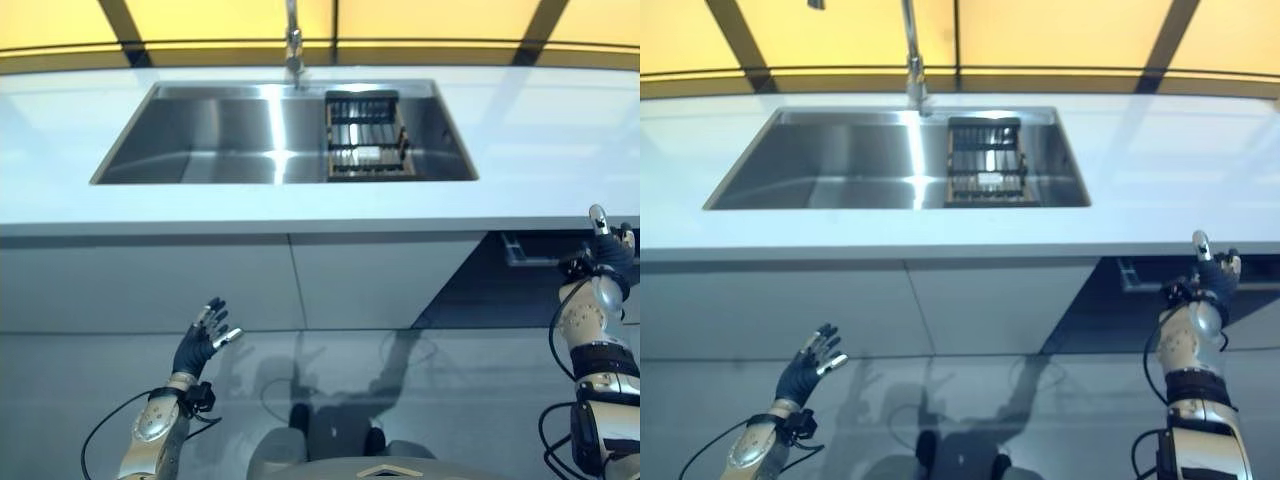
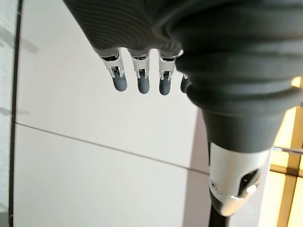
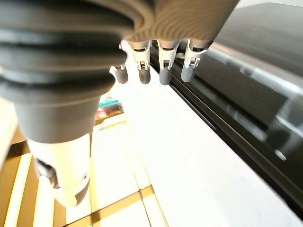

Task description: Pick up plates and place into dishwasher.

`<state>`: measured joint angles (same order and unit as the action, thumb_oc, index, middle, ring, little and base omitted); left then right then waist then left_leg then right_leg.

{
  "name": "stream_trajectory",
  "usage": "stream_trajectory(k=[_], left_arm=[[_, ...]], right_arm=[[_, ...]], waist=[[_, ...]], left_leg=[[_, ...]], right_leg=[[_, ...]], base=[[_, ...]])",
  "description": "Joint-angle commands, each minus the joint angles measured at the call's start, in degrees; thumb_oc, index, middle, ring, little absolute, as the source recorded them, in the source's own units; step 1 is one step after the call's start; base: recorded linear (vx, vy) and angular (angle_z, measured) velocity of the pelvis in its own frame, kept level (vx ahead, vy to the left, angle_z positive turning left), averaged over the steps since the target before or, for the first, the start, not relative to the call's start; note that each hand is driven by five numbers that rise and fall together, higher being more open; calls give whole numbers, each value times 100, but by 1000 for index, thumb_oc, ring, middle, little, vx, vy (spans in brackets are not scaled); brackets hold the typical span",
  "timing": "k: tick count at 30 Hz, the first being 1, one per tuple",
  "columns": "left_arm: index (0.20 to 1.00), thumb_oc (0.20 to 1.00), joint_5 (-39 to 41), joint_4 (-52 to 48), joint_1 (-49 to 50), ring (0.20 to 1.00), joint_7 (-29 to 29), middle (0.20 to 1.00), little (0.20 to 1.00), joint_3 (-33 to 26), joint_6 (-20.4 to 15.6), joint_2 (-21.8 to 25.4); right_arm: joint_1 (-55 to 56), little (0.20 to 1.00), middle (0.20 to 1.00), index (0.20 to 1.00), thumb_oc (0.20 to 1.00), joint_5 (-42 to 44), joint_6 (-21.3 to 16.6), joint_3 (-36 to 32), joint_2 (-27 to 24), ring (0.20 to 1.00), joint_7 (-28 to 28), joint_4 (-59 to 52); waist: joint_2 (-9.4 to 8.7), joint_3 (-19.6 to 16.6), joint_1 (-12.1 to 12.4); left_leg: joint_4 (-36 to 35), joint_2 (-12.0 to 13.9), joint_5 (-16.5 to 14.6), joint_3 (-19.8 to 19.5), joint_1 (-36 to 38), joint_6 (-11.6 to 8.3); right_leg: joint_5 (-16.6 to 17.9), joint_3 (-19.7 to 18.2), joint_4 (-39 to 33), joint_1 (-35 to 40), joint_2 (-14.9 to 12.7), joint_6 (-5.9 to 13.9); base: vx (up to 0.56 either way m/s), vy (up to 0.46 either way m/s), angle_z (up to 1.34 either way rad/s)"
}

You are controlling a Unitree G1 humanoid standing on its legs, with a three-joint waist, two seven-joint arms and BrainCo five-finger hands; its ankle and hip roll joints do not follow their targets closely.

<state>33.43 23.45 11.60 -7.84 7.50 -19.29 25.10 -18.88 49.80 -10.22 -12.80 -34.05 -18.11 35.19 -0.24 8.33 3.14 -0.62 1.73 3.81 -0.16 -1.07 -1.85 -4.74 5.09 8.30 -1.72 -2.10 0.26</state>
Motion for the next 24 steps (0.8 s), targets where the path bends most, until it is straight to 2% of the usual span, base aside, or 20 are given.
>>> stream_trajectory(k=[1,5,9,14,18,22,24], left_arm=[[1000,1000,152,-494,12,1000,17,1000,1000,-77,-191,-56],[1000,1000,164,-517,-33,1000,-17,1000,1000,-145,-265,-139],[1000,1000,198,-496,-141,1000,19,1000,1000,-307,-292,-272],[1000,1000,34,-502,-189,1000,176,1000,1000,-376,-415,-478],[1000,1000,65,-620,-185,1000,304,1000,1000,-352,-516,-634],[1000,1000,-4,-699,-142,1000,475,1000,1000,-213,-639,-674],[1000,1000,-31,-731,-124,1000,533,1000,1000,-116,-639,-666]], right_arm=[[279,1000,1000,1000,1000,-721,-323,188,-282,1000,613,-589],[806,1000,1000,1000,1000,-767,-445,252,-254,1000,1290,-1193],[1217,1000,1000,1000,1000,-710,-584,275,185,1000,1860,-1718],[1660,1000,1000,1000,1000,-898,-798,568,840,1000,1871,-2402],[2023,1000,1000,1000,1000,-1511,-950,1000,1333,1000,1680,-2675],[2364,1000,1000,1000,1000,-1217,-871,1409,1637,1000,2055,-2734],[2550,1000,1000,1000,1000,-1559,-755,1734,1681,1000,2173,-2661]], waist=[[-276,-313,-191],[-314,-380,-352],[-329,-439,-484],[-331,-506,-646],[-307,-510,-745],[-309,-501,-802],[-311,-494,-816]], left_leg=[[394,19,-618,79,130,158],[339,-1,-637,228,169,188],[274,-20,-646,338,212,211],[277,-49,-680,442,248,241],[284,-93,-702,484,258,279],[329,-136,-746,496,238,316],[349,-161,-753,485,214,323]], right_leg=[[747,-314,-544,38,-303,301],[830,-432,-616,-23,-294,357],[898,-511,-695,-48,-266,392],[954,-590,-748,-87,-231,410],[979,-652,-754,-123,-200,421],[966,-710,-707,-174,-181,434],[965,-713,-682,-207,-186,454]], base=[[-58,19,-27],[-66,13,-22],[-64,8,-21],[-66,18,-9],[-60,44,-7],[-42,32,-6],[-29,33,-7]])
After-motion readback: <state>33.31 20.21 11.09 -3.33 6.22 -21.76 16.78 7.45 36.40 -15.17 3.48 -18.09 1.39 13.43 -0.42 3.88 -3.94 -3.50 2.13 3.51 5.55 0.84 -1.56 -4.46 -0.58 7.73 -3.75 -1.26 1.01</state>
